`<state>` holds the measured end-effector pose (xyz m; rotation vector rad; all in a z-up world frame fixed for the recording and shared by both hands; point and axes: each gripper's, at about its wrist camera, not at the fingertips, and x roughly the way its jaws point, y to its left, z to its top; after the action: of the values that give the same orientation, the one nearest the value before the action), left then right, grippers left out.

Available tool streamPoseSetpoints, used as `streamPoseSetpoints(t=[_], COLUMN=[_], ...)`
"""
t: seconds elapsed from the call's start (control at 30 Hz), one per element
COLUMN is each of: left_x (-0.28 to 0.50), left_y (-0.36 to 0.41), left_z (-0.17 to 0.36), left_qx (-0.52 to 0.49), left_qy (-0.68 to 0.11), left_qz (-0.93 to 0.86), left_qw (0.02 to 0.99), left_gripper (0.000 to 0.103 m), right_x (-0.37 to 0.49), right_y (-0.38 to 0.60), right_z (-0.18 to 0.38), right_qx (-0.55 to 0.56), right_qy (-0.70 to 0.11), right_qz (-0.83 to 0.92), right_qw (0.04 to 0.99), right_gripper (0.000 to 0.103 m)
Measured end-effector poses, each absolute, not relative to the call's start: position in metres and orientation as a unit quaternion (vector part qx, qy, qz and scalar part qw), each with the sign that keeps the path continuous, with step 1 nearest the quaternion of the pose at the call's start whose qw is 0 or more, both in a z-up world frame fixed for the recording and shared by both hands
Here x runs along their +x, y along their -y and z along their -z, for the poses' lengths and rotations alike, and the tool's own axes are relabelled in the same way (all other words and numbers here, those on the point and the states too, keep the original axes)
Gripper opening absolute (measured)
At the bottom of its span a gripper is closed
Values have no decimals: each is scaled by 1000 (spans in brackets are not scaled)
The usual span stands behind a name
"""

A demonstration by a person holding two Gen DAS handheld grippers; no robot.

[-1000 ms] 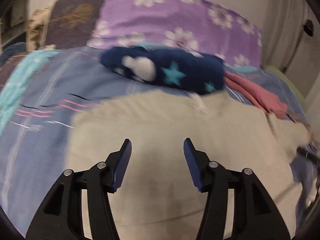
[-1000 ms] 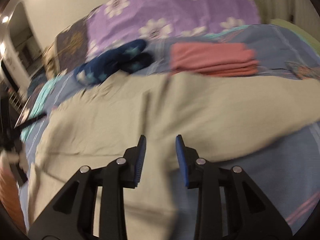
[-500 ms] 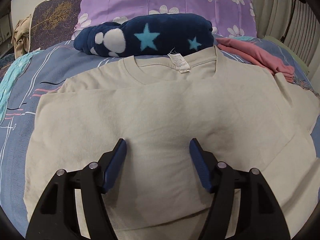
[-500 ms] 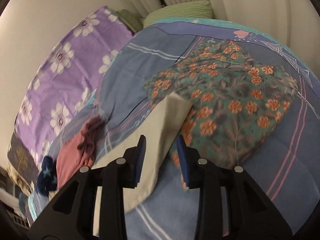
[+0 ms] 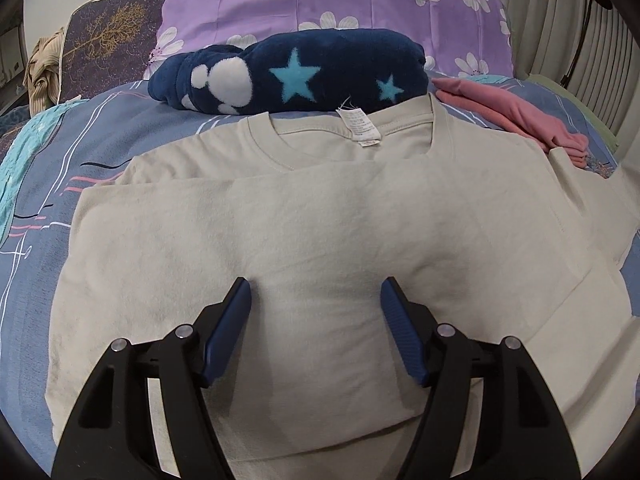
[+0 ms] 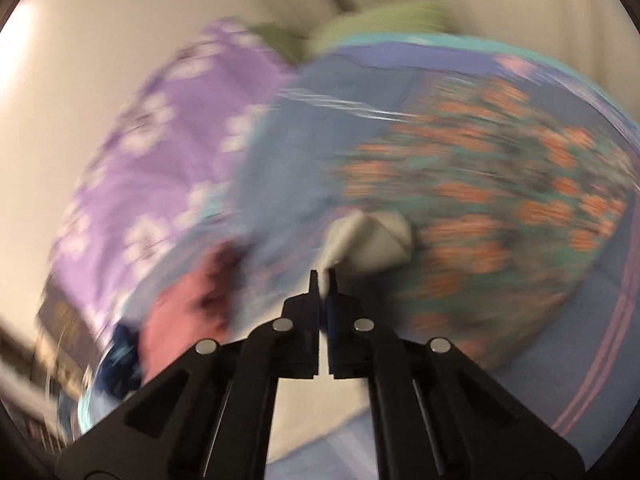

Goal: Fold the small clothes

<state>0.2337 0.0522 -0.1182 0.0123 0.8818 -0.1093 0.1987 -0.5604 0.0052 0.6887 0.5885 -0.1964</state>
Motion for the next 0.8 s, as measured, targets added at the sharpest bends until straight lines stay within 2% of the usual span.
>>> streamPoseSetpoints(t=[0.17,0.23,0.37,0.53,0.67,0.8], left_x=[234,234,234,234,233,237], left_y=[-54,-54,-54,-65,-84,-64], left_z=[118,118,118,111,99,93], left_qx=[0,-2,-4,-46,-217,-264], left_qy=[-425,-424,-425,-425,-421,-437], left_qz=[56,57,59,83,165,212], left_qw=[904,904,903,900,865,833], left_gripper=[69,69,70,74,74,74], right_x=[209,212,211,194,180,181], right_y=[417,358,248,215,212,207], right_z=[-25,-15,37,82,92,93], right_qx=[296,283,236,185,152,142], right_qy=[-279,-293,-377,-435,-443,-443], right_qz=[-111,-180,-257,-263,-260,-257], right_qw=[907,895,858,841,845,847], right_gripper=[2,2,2,3,3,3])
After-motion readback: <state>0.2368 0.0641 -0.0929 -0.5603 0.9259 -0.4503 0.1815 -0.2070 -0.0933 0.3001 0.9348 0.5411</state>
